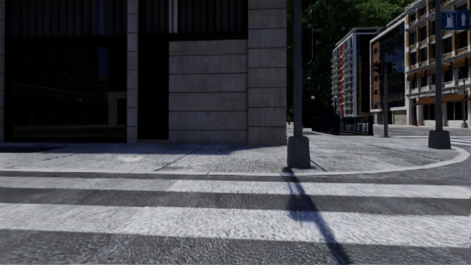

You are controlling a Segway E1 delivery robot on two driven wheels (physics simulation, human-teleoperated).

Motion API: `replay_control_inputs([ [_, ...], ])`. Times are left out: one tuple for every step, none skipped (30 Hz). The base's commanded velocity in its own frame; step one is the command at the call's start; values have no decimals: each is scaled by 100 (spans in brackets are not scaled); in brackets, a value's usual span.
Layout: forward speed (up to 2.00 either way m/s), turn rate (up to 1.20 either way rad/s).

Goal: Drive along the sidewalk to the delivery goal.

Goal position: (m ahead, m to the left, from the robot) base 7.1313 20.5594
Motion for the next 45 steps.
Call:
replay_control_inputs([
  [102, 0],
  [102, 0],
  [102, 0],
  [102, 0],
  [102, 0],
  [102, 0],
  [102, 0],
  [102, 0],
  [102, 0],
  [102, 0],
  [102, 0],
  [102, 0],
  [102, 0],
  [102, 0],
  [102, 0],
  [102, 0],
  [102, 0],
  [102, 0],
  [102, 0],
  [102, 4],
  [102, 9],
  [102, 13],
  [102, 17],
  [102, 17],
  [101, 23],
  [101, 28],
  [101, 31],
  [101, 31],
  [101, 31],
  [101, 32],
  [101, 32],
  [101, 32],
  [101, 32],
  [101, 32],
  [101, 32],
  [101, 32],
  [101, 32],
  [101, 32],
  [101, 32],
  [101, 32],
  [101, 33],
  [101, 33],
  [101, 38],
  [101, 40],
  [101, 41],
])
